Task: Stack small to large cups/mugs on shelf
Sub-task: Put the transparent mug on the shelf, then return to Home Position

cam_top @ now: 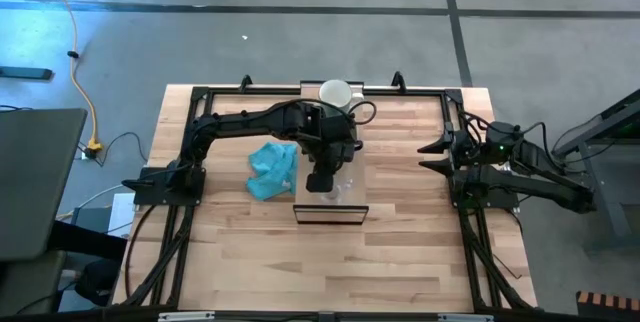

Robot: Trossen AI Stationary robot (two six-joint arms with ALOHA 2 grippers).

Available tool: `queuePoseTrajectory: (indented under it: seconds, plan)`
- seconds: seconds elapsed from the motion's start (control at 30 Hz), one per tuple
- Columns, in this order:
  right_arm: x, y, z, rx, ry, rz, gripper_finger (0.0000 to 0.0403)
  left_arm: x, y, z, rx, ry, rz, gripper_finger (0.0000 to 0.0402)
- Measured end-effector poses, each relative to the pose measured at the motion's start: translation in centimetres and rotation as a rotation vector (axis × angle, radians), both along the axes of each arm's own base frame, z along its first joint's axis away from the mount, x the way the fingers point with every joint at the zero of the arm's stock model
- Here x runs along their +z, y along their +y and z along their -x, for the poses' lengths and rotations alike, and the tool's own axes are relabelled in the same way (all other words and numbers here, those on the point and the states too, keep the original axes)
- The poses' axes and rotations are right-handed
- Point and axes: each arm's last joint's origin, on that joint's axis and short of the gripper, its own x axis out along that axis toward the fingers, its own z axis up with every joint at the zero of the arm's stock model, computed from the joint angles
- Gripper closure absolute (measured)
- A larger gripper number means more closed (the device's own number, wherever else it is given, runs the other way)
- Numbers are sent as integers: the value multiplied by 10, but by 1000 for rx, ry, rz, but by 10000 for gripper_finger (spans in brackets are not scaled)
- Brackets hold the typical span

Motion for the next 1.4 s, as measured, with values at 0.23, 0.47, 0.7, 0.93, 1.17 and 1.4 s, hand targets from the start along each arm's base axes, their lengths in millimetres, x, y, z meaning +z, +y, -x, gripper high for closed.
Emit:
queuePoseTrajectory:
  seconds: [0.23, 0.47, 0.7, 0.93, 1.17, 1.4]
  plan:
    - [0, 0, 0, 0, 0, 0, 231, 0, 0, 0, -4, -5, -3, 296]
    - [0, 0, 0, 0, 0, 0, 231, 1, 0, -1, -5, -13, 1, 296]
    - [0, 0, 0, 0, 0, 0, 231, 1, 0, -1, -7, -14, 4, 296]
    - [0, 0, 0, 0, 0, 1, 231, 1, 0, -1, -7, -17, 4, 296]
    - [0, 0, 0, 0, 0, 1, 231, 0, -1, 0, -9, -8, 29, 296]
    - [0, 0, 0, 0, 0, 1, 231, 0, -2, -1, -36, -10, 19, 296]
